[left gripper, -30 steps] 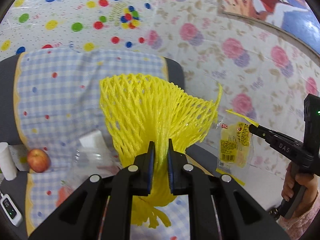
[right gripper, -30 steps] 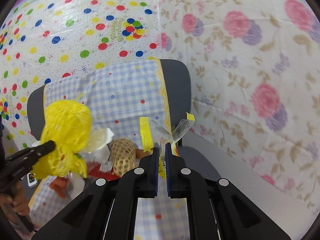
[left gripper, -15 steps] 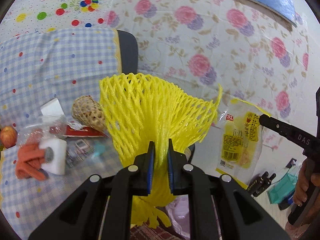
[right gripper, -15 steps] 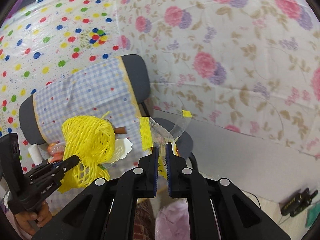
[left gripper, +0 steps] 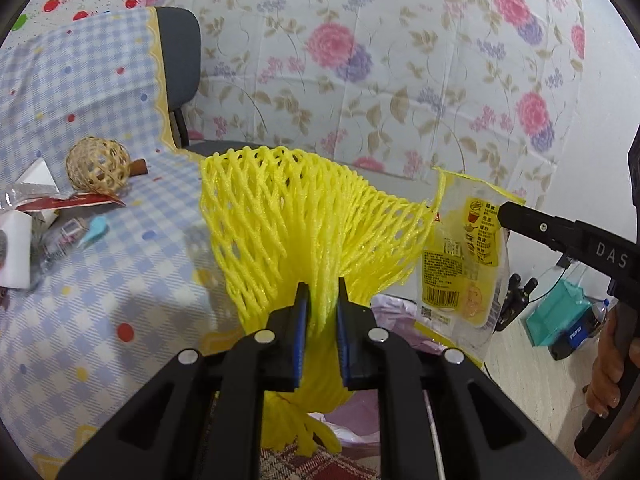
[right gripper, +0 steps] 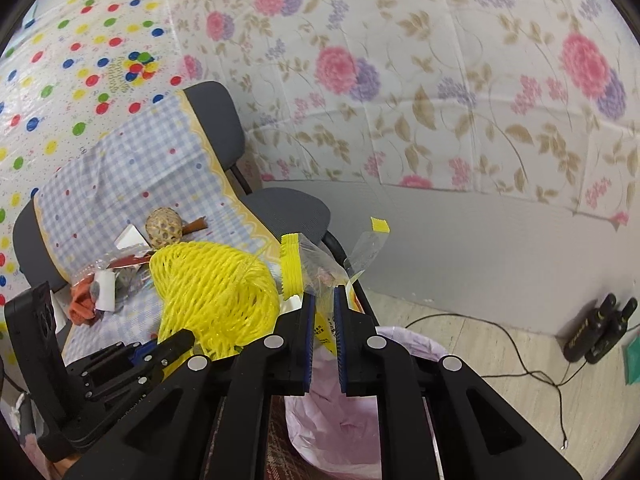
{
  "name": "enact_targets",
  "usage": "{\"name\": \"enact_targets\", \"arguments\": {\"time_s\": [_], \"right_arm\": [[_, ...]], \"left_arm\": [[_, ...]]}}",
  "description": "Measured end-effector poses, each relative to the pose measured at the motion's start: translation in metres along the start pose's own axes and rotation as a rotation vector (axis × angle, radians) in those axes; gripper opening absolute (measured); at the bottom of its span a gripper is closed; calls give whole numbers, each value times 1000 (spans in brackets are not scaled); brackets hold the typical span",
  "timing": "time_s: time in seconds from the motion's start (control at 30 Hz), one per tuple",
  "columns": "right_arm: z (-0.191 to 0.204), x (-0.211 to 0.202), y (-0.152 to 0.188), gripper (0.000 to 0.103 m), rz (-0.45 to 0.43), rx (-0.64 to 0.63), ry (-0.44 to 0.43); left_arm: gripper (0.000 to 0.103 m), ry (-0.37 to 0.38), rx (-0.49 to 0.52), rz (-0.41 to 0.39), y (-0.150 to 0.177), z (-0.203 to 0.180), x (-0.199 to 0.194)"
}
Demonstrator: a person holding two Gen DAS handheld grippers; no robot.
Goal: Collect trash
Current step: 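Lift the yellow net with the left tool and carry it over the wastebasket, then open the left tool to drop the yellow net into the wastebasket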
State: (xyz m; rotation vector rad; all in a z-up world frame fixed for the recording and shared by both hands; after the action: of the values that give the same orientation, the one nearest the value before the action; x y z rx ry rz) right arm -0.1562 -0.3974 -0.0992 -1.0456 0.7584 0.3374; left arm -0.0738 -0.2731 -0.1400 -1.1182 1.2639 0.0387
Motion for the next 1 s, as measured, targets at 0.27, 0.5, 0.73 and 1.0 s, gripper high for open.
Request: {"name": "enact_targets", "arguments": {"time_s": [0.27, 0.5, 0.73, 1.0], "right_arm": [[-22, 33, 7, 14, 44, 49, -3], [-42, 59, 12, 19, 95, 95, 3], [-58, 75, 17, 39, 138, 131, 12], [-71, 47, -2, 50, 67, 135, 50]], "left_arm": [[13, 9, 26, 98, 7, -11, 44], [32, 37, 45, 165, 8, -20, 74], [51, 42, 19, 211, 9, -11, 92], [67, 42, 78, 205, 8, -23, 86]]}}
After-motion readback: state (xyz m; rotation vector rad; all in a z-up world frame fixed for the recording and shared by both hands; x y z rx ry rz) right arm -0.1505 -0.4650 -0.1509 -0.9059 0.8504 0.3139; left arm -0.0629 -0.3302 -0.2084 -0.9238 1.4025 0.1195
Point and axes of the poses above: each gripper's, at about its wrist camera, not at the fingertips, and x roughly the way its jaws point, z to its left, y to its underside, the point moved 10 cm from there along x, roughly the way its jaws point, and after that the axes turned 12 degrees about z, right-handed, at the moved point
